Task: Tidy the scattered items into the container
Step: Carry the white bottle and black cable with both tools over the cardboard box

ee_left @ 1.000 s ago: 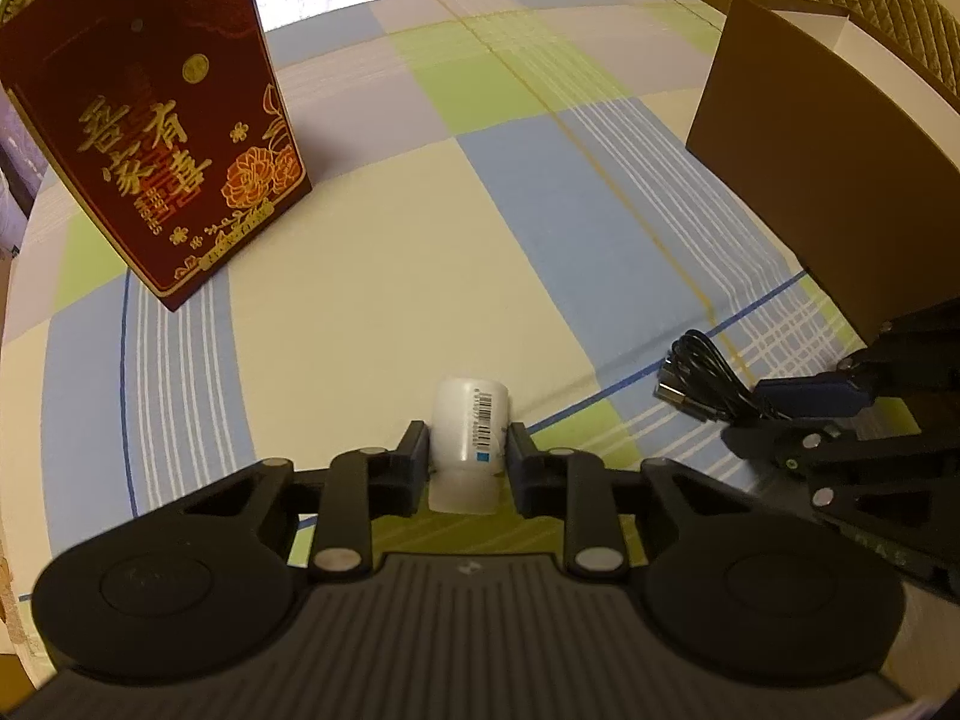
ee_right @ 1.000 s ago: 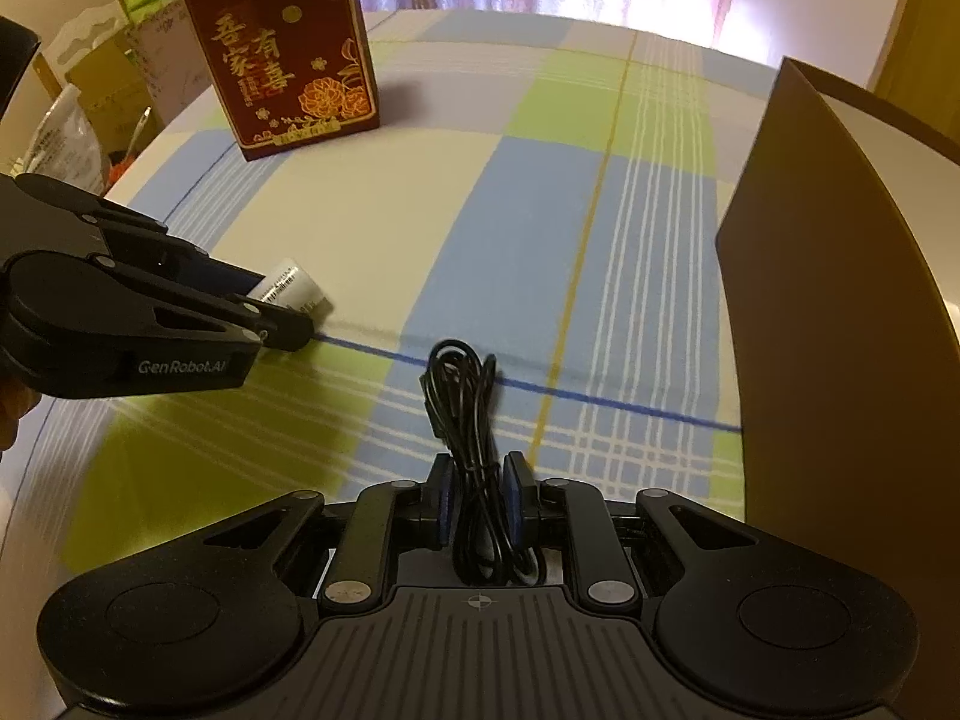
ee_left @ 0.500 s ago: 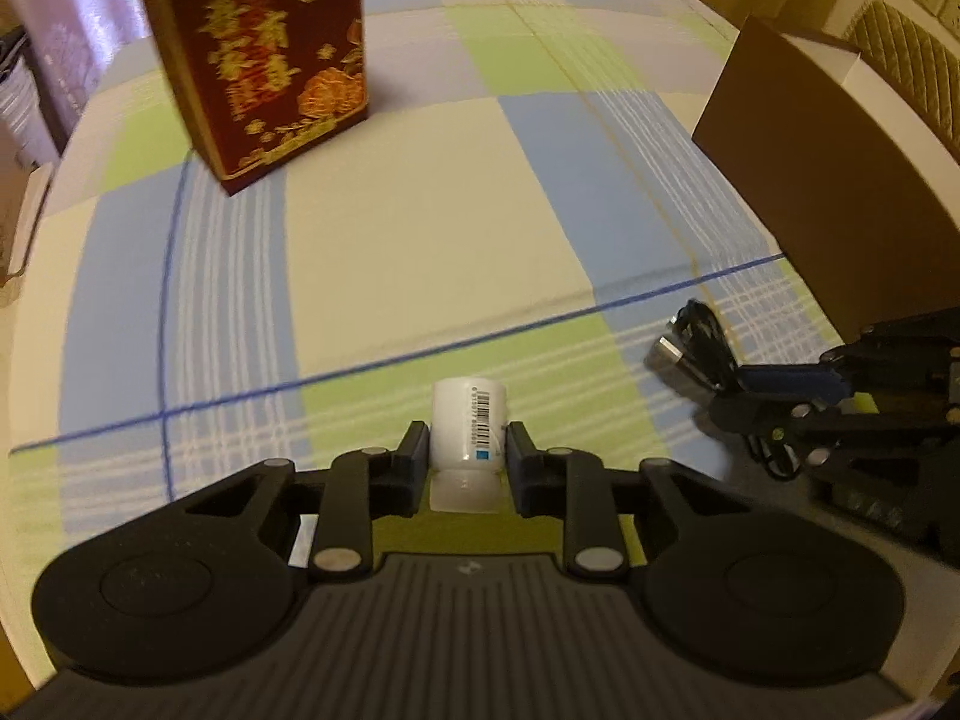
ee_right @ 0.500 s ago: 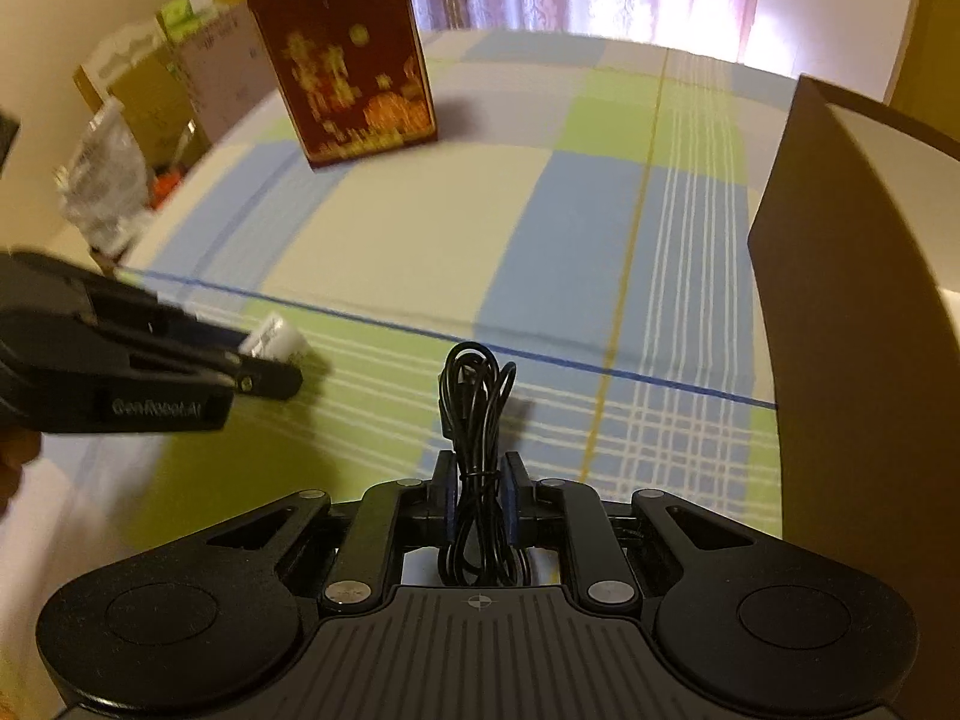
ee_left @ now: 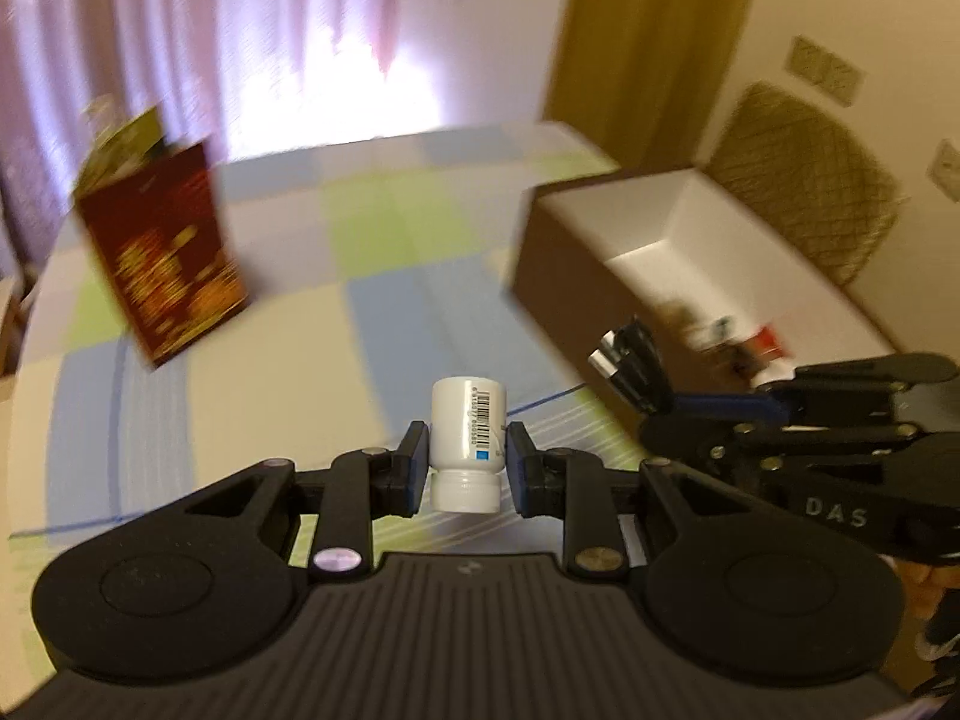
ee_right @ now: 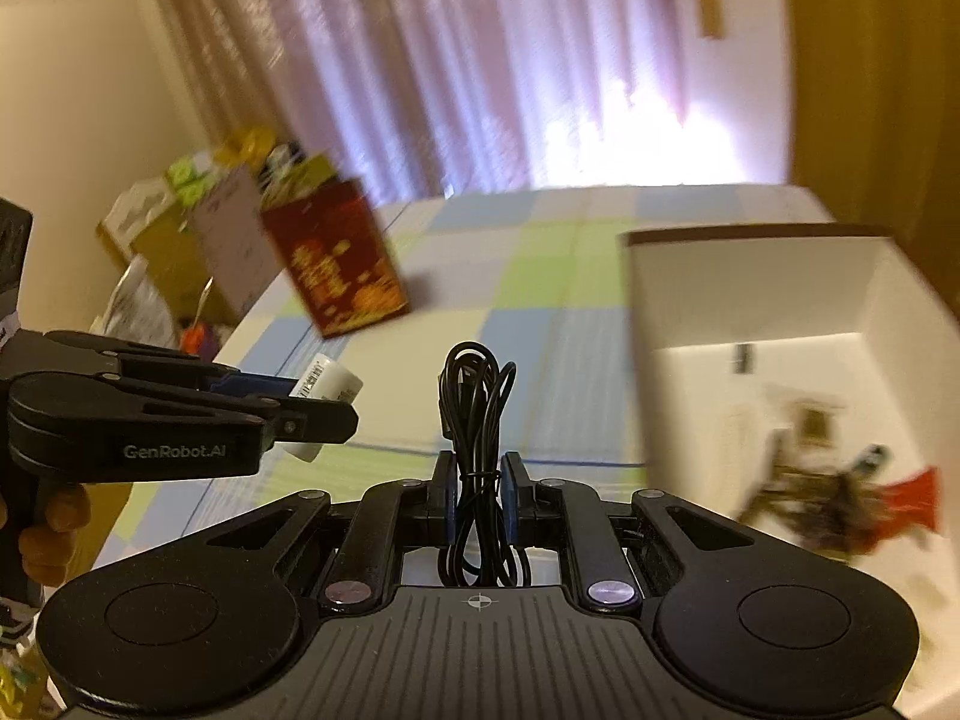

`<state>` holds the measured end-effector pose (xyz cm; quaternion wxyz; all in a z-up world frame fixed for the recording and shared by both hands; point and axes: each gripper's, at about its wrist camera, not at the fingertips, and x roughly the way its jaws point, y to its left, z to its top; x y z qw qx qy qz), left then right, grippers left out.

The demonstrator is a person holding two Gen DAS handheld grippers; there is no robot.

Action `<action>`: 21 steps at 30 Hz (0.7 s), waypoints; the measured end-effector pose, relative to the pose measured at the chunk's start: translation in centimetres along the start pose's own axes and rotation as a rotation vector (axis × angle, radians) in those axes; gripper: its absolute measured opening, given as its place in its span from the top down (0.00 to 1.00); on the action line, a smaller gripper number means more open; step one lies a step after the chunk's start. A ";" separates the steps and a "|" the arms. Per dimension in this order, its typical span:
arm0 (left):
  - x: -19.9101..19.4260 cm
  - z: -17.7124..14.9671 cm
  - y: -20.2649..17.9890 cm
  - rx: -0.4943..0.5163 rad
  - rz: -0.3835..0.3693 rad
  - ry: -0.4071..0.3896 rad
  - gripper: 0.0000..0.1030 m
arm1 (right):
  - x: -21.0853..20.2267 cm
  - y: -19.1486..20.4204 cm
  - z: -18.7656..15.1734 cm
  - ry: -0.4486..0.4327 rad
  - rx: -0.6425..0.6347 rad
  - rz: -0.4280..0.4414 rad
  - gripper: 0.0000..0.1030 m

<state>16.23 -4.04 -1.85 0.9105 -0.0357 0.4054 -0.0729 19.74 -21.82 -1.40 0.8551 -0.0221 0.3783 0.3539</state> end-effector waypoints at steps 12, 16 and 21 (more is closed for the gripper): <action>0.9 3.5 -14.3 0.111 -0.194 -0.030 0.78 | -9.9 -12.0 -1.1 -0.005 0.056 -0.151 0.83; 2.9 3.6 -17.8 0.165 -0.212 0.038 0.78 | -10.3 -14.9 -1.5 0.098 -0.022 -0.089 0.83; 6.3 3.5 -20.7 0.310 -0.203 0.152 0.78 | -8.6 -17.9 -1.4 0.255 -0.144 0.025 0.83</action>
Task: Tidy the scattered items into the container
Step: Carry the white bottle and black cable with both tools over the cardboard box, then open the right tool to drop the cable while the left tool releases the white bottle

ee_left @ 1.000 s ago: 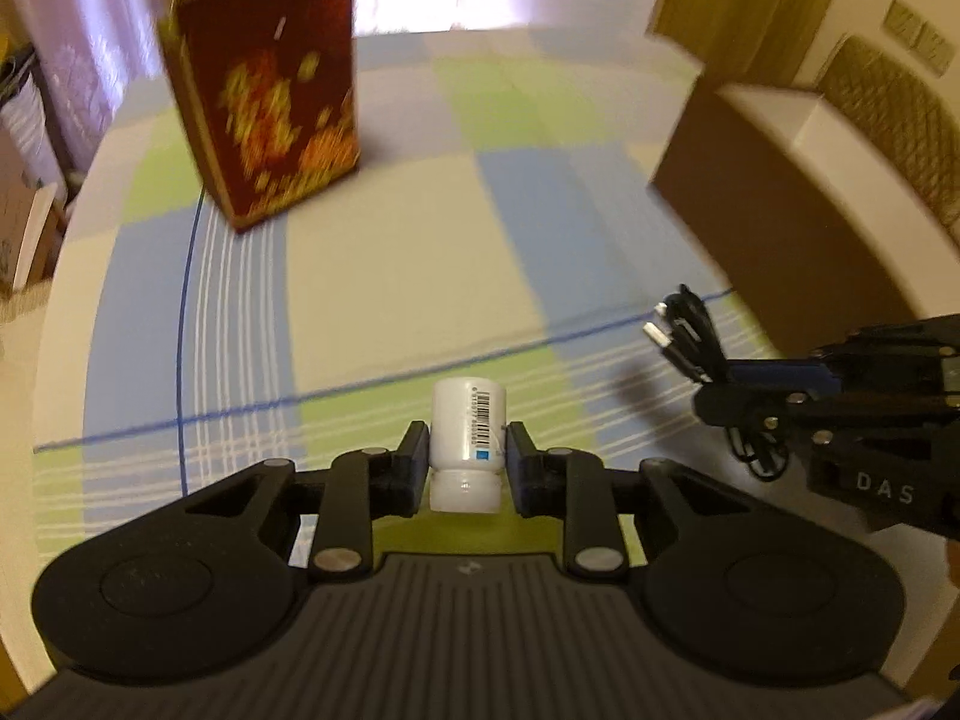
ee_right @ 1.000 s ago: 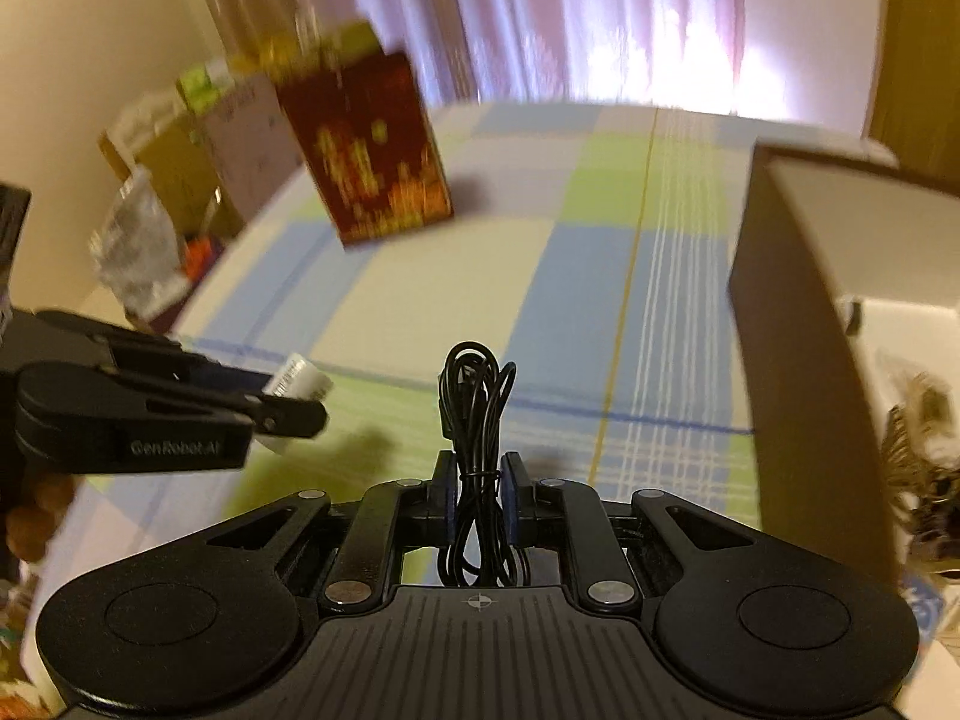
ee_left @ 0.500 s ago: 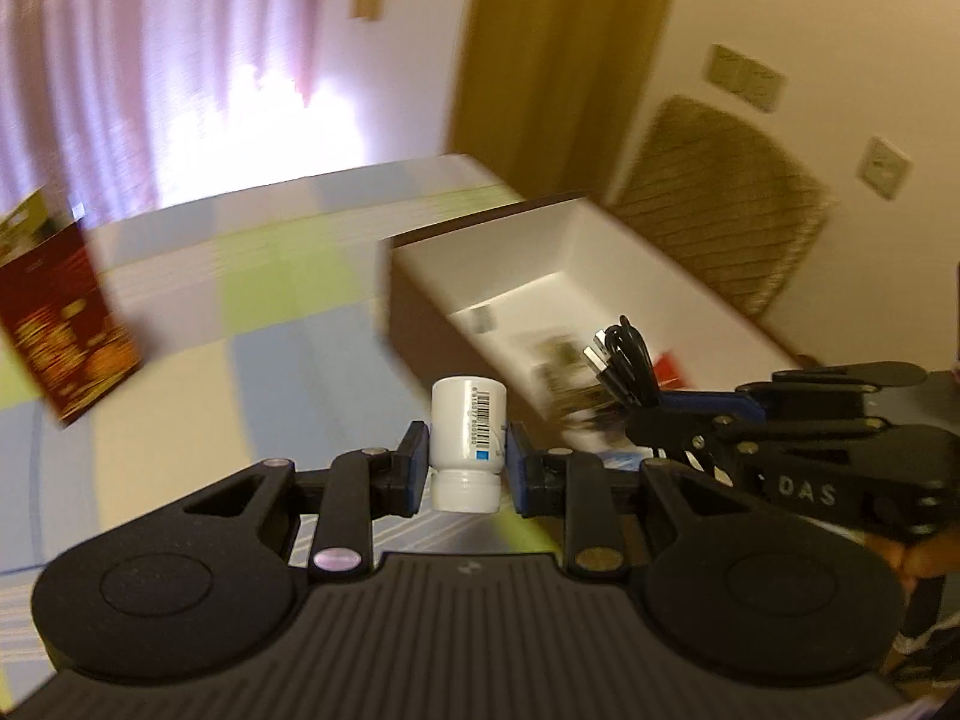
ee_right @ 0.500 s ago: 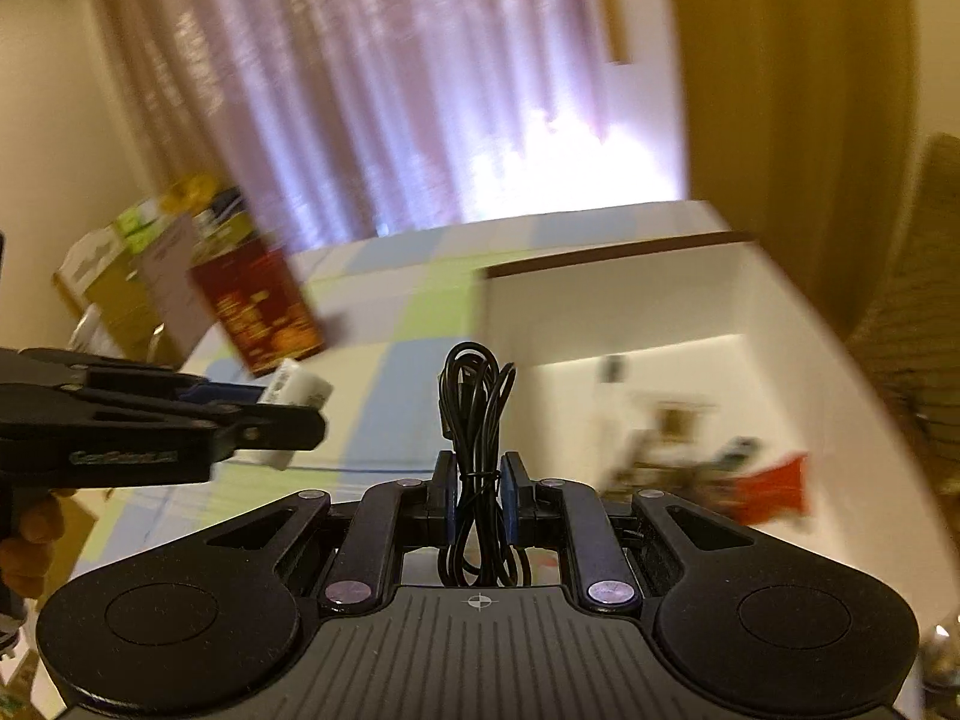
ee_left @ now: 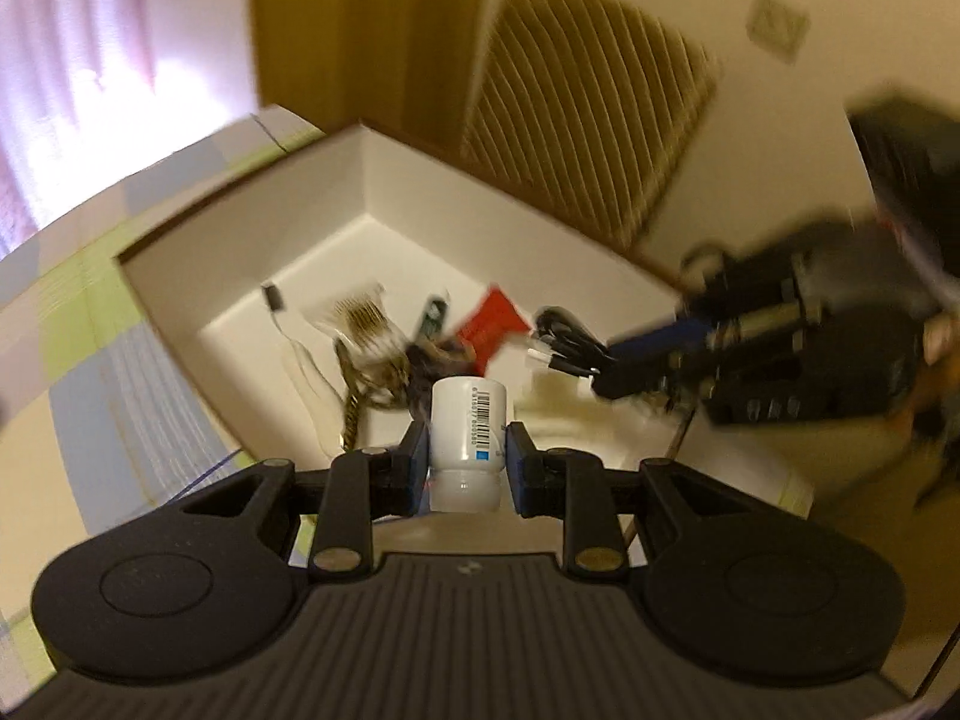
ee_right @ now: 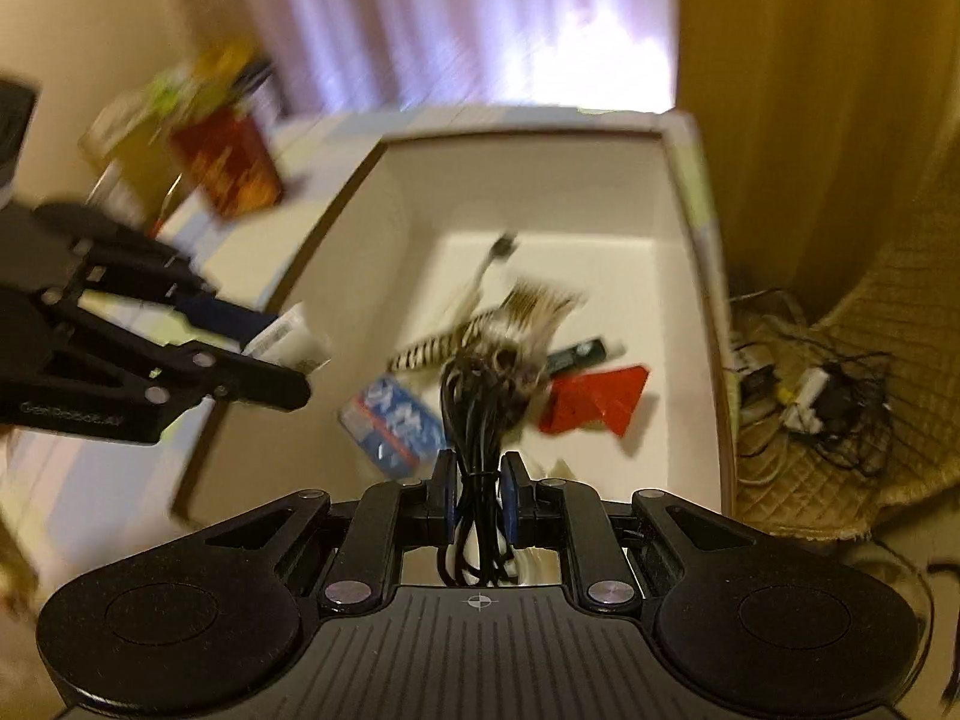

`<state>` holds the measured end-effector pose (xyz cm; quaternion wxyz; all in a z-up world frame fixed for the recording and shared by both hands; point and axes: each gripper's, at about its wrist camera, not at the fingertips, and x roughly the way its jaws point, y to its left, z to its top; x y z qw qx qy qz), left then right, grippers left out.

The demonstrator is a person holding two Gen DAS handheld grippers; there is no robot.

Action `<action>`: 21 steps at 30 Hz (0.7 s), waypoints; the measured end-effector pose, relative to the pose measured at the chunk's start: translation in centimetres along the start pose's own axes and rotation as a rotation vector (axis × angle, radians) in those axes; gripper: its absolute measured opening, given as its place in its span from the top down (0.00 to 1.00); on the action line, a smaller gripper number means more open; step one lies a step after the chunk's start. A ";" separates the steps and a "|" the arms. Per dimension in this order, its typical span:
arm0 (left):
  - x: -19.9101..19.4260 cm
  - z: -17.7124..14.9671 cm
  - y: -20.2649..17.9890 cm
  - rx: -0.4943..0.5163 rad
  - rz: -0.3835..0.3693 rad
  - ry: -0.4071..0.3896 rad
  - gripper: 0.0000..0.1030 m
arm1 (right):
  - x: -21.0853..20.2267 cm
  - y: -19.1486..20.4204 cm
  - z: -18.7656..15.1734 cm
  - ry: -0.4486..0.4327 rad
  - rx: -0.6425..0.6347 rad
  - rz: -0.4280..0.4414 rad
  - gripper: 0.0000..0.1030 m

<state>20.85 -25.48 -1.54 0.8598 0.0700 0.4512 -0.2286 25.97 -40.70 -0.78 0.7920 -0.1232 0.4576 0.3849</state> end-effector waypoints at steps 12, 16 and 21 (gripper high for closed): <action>6.7 -0.3 -1.6 0.042 -0.034 0.274 0.78 | 4.1 -3.2 0.0 0.201 -0.089 0.229 0.83; 7.4 -0.5 -1.8 0.019 -0.036 0.314 0.78 | 4.7 -3.6 0.0 0.240 -0.100 0.246 0.83; 7.5 -0.1 -2.1 0.027 0.003 0.335 0.63 | 4.4 -4.0 0.0 0.253 -0.109 0.276 0.83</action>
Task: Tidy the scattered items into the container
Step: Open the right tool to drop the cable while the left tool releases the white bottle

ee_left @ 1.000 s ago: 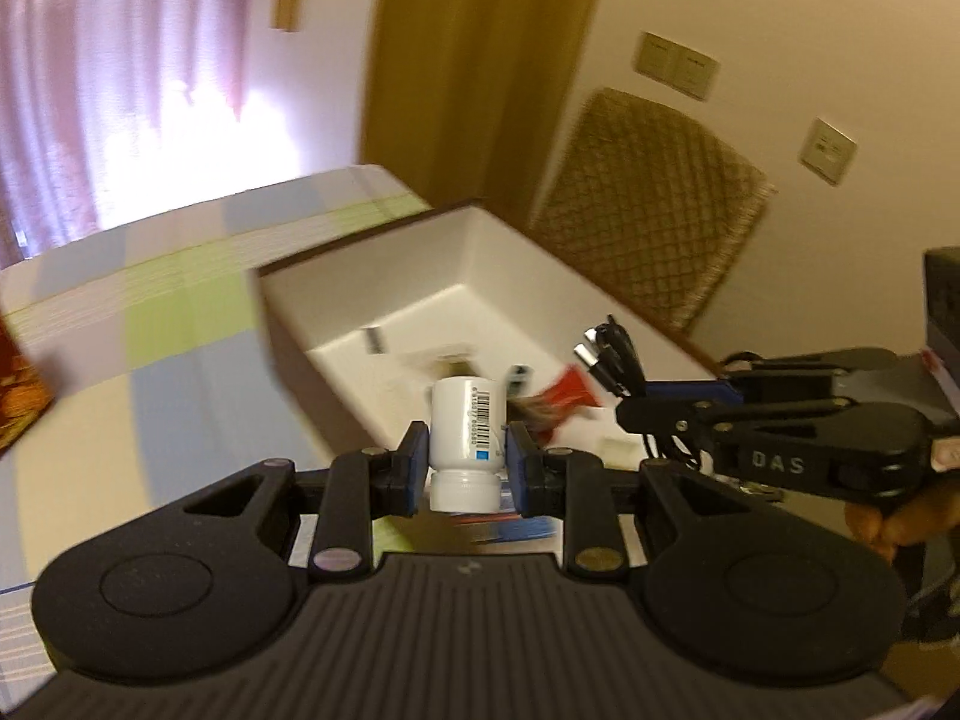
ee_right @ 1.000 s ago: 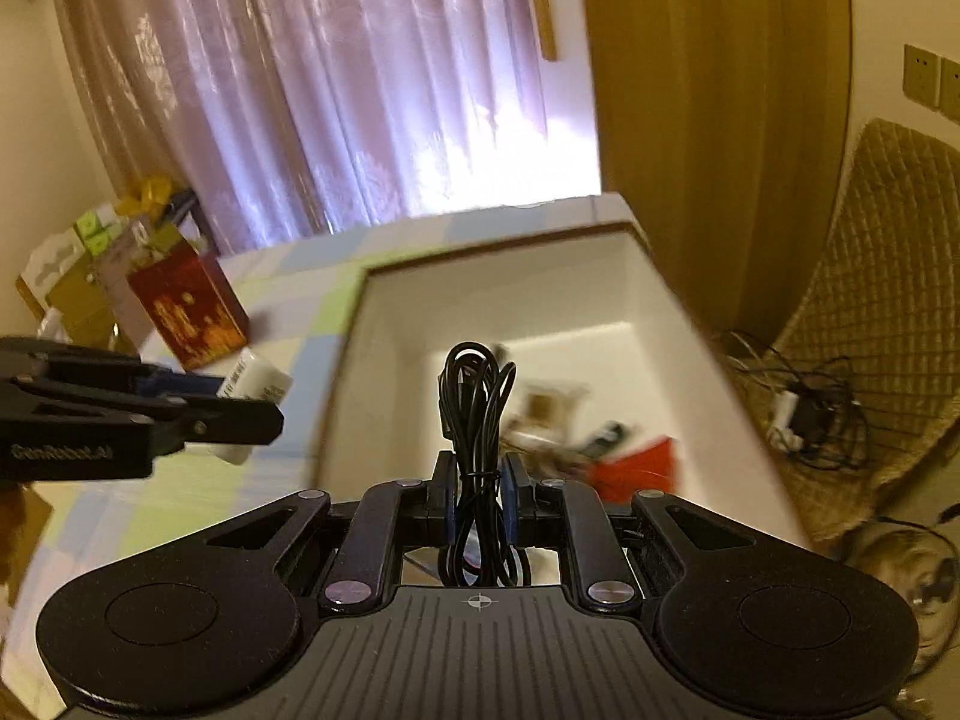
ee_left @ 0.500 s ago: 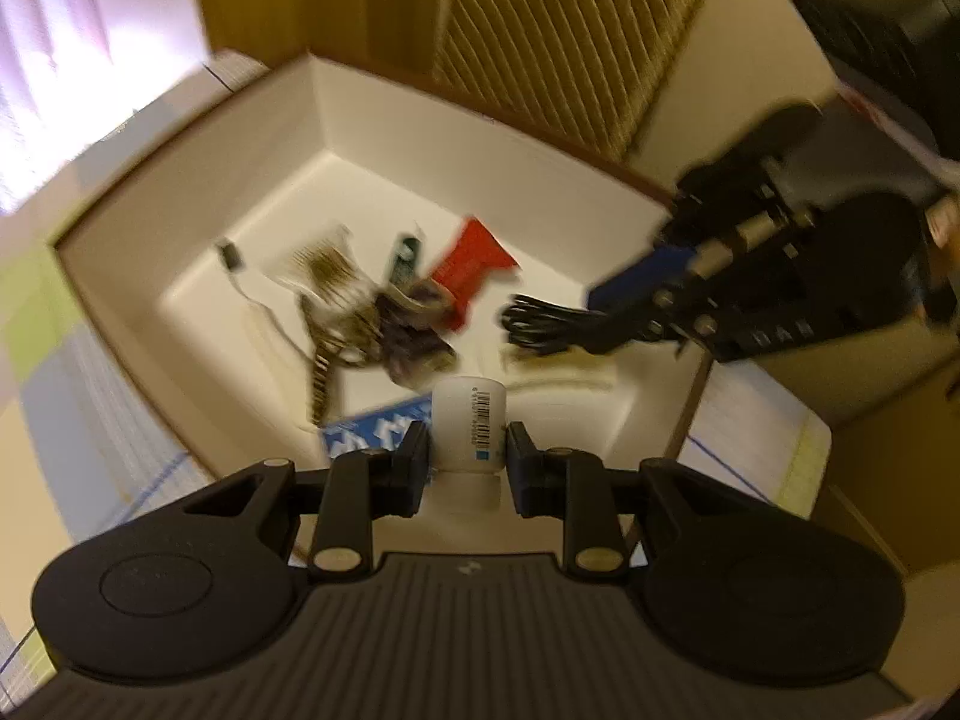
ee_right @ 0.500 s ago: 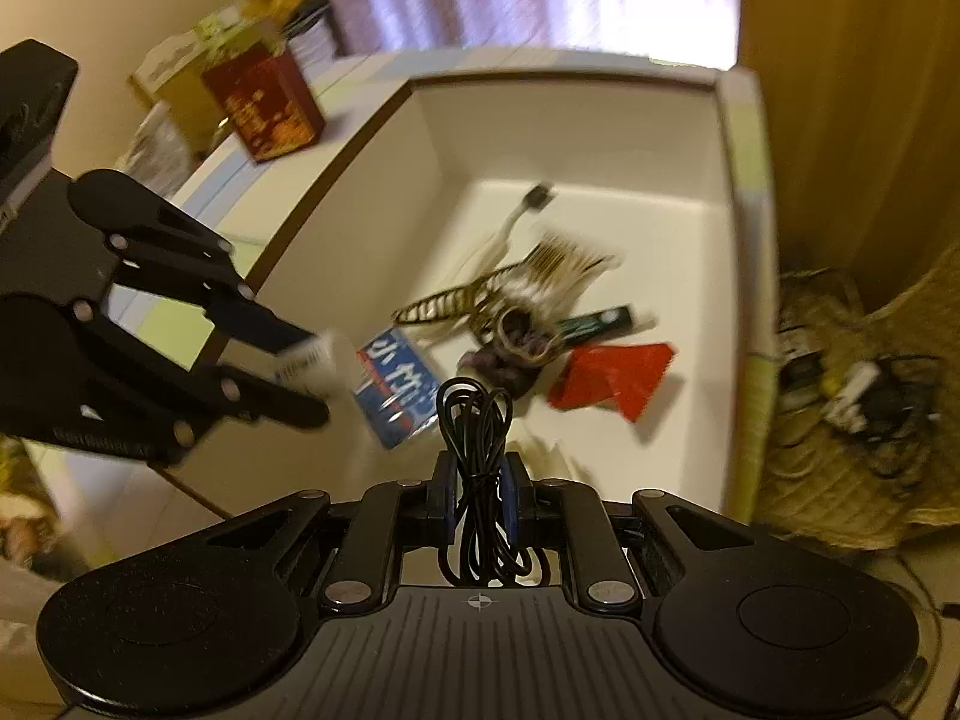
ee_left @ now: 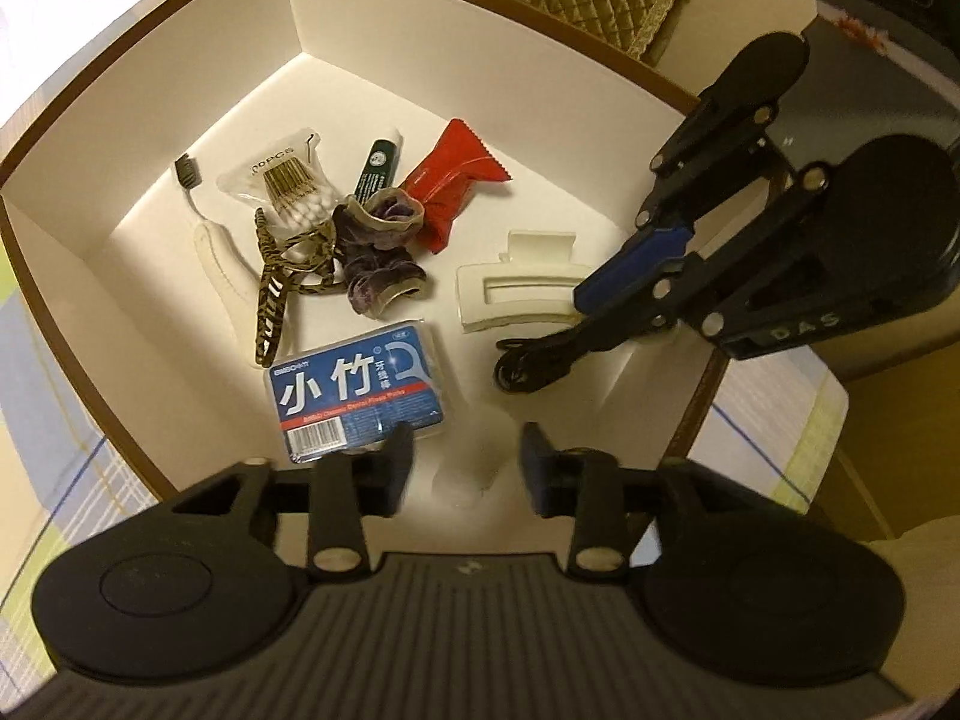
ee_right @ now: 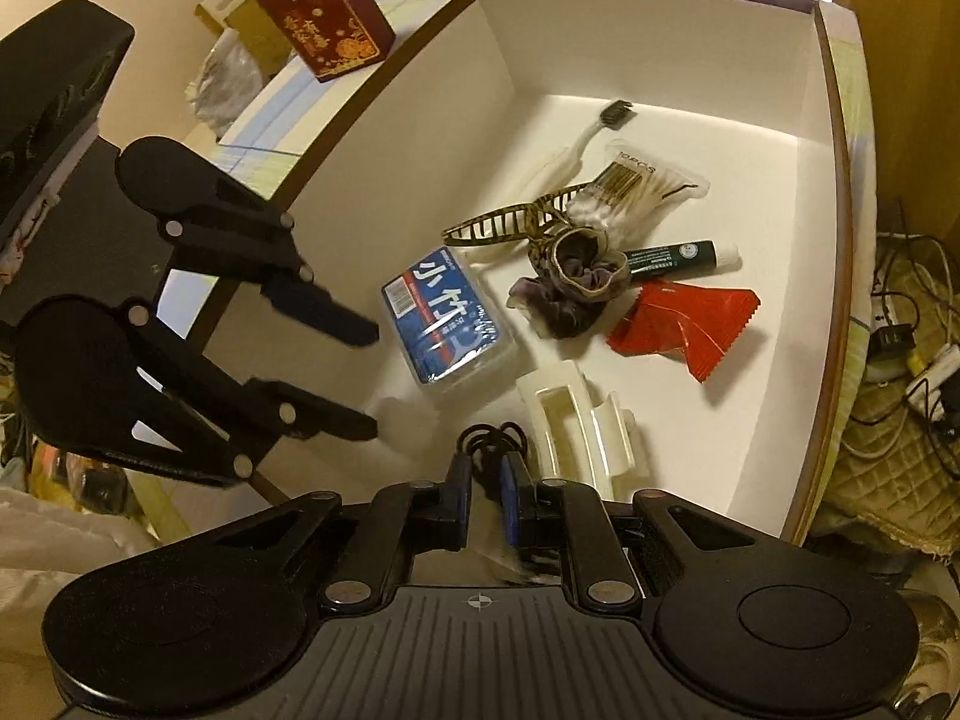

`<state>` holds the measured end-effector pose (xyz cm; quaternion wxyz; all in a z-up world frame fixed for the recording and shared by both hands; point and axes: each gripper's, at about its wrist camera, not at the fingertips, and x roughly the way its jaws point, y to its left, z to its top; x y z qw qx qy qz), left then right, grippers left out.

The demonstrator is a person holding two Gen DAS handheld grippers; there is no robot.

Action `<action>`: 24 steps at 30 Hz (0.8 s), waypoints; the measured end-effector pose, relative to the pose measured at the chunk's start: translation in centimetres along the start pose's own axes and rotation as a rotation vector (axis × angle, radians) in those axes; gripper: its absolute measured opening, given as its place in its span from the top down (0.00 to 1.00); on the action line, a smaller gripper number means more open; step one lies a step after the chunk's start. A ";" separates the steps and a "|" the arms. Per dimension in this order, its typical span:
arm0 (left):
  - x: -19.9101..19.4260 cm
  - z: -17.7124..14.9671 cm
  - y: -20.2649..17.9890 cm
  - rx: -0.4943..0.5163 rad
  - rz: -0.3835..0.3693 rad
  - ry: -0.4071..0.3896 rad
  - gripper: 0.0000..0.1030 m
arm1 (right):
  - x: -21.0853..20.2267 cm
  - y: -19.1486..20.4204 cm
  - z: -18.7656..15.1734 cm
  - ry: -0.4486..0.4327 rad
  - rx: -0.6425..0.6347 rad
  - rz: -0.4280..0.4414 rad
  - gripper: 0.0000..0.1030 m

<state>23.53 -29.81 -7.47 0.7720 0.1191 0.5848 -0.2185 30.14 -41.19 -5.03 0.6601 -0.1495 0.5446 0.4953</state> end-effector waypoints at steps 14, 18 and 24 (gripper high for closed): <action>-1.9 -0.4 -0.6 -0.036 0.075 -0.026 0.29 | -2.5 2.9 -0.1 -0.126 -0.084 -0.065 0.21; -3.1 -0.6 -1.2 -0.032 0.104 -0.046 0.24 | -3.2 3.5 -0.4 -0.151 -0.089 -0.085 0.21; -4.5 -0.9 -1.5 -0.052 0.143 -0.073 0.22 | -4.7 4.7 -1.4 -0.198 -0.090 -0.149 0.00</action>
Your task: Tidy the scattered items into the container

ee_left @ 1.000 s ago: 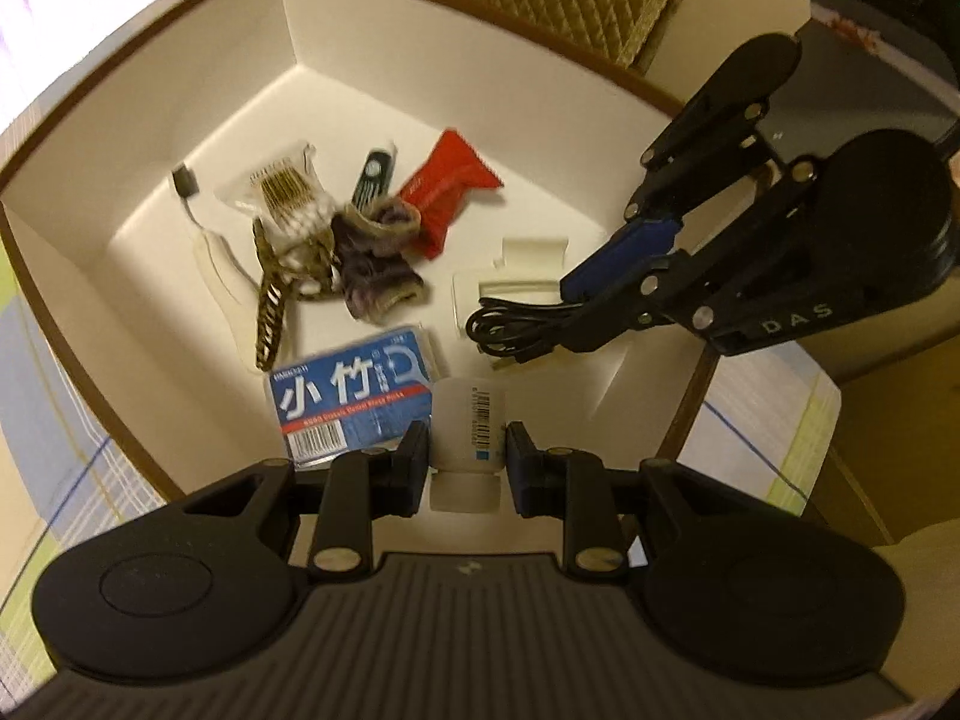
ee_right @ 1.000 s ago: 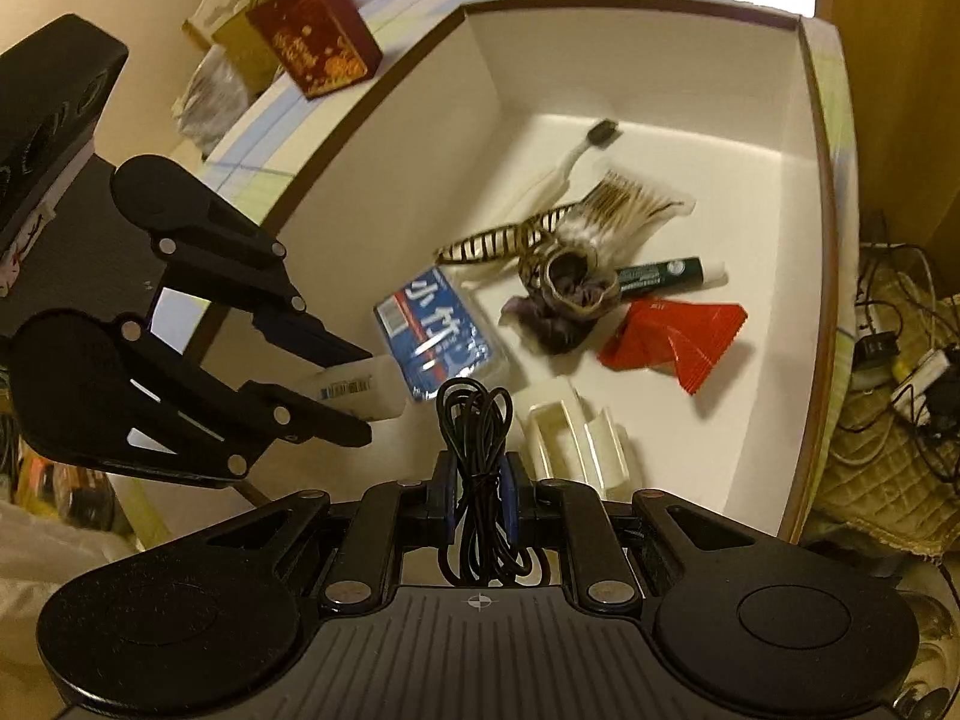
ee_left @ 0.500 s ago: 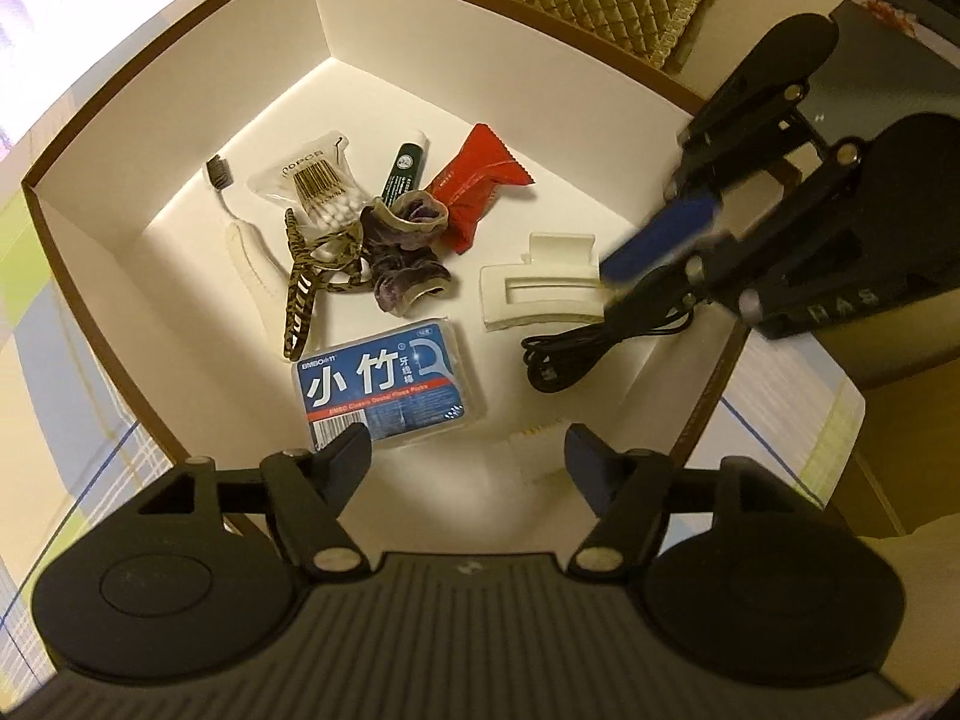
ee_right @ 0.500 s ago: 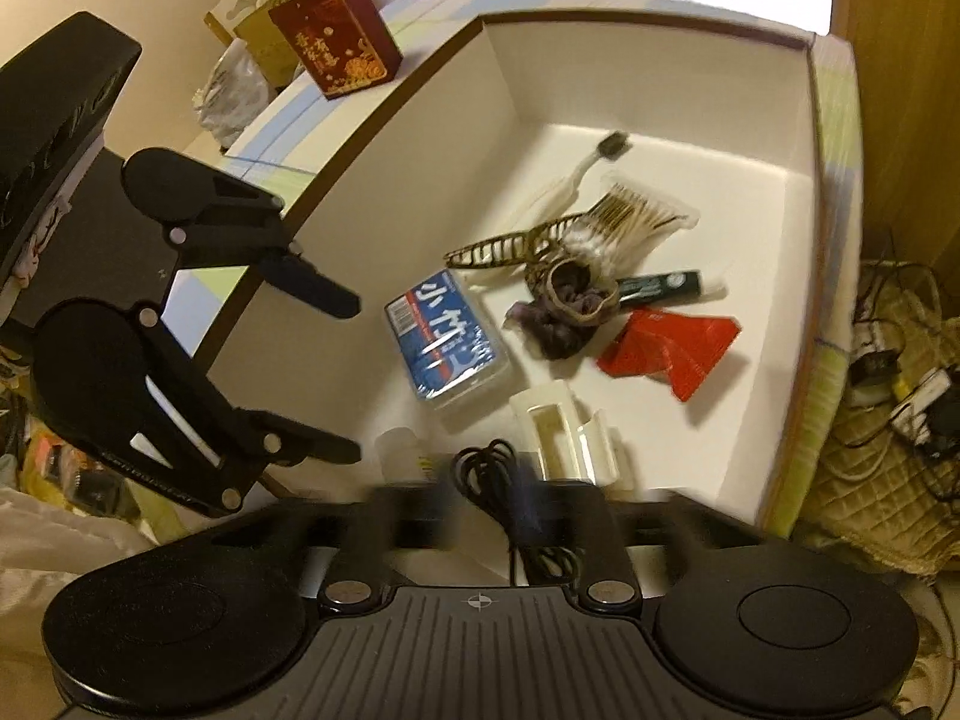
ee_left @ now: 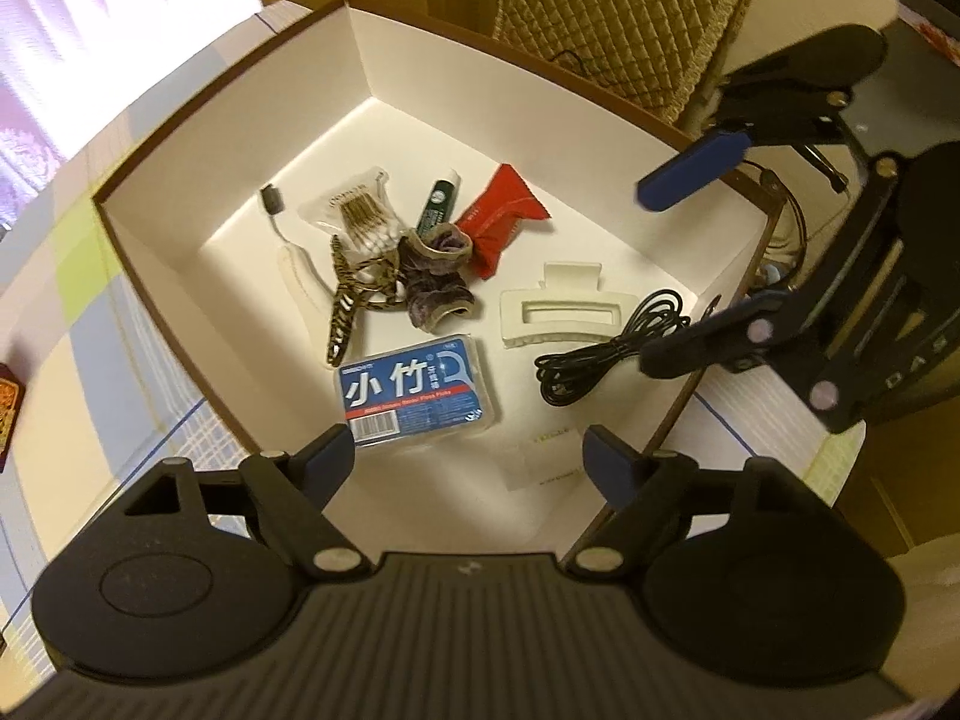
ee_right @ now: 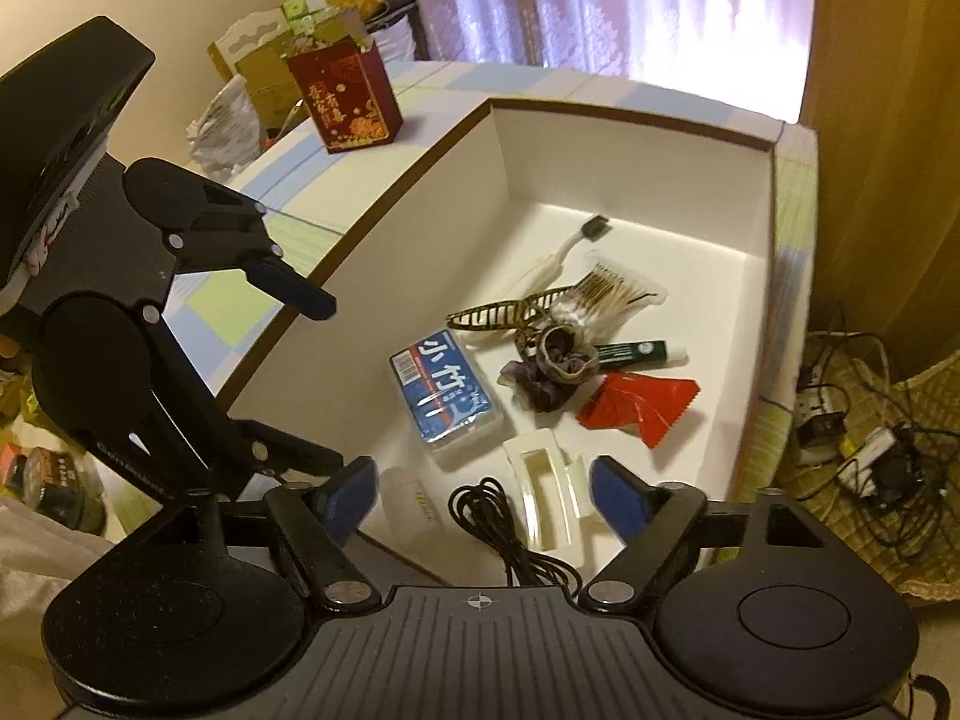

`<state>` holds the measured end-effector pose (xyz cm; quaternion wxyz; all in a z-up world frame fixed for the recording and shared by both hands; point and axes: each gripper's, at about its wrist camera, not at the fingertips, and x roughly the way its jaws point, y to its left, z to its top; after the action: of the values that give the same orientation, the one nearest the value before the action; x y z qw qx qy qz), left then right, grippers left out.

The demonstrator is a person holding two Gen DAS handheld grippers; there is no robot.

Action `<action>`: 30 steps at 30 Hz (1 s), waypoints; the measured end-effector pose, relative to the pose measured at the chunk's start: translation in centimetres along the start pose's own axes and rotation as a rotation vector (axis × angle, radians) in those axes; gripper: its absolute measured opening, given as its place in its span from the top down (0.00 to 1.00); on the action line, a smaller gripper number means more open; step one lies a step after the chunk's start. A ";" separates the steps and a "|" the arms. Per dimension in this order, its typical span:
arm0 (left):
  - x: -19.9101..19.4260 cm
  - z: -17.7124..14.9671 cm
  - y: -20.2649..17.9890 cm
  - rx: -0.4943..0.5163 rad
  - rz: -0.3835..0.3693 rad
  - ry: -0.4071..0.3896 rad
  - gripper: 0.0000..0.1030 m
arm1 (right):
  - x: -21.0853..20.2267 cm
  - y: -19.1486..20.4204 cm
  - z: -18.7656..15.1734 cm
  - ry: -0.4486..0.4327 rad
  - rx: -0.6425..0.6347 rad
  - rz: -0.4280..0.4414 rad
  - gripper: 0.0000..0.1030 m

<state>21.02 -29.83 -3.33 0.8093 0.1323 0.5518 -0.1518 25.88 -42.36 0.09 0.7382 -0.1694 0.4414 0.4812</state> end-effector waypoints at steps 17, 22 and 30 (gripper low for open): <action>-3.6 -2.4 -0.9 -0.031 0.057 -0.065 0.14 | -2.5 3.4 -2.5 -0.077 0.094 -0.150 0.00; -4.6 -3.3 -1.3 -0.040 0.060 -0.083 0.13 | -3.0 4.0 -3.4 -0.095 0.157 -0.171 0.00; -5.4 -4.6 -1.5 -0.067 0.073 -0.107 0.10 | -3.5 5.0 -4.3 -0.110 0.203 -0.192 0.00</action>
<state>14.63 -28.96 0.03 0.8466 0.1169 0.5073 -0.1106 18.96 -44.81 1.43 0.8172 -0.1086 0.4286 0.3697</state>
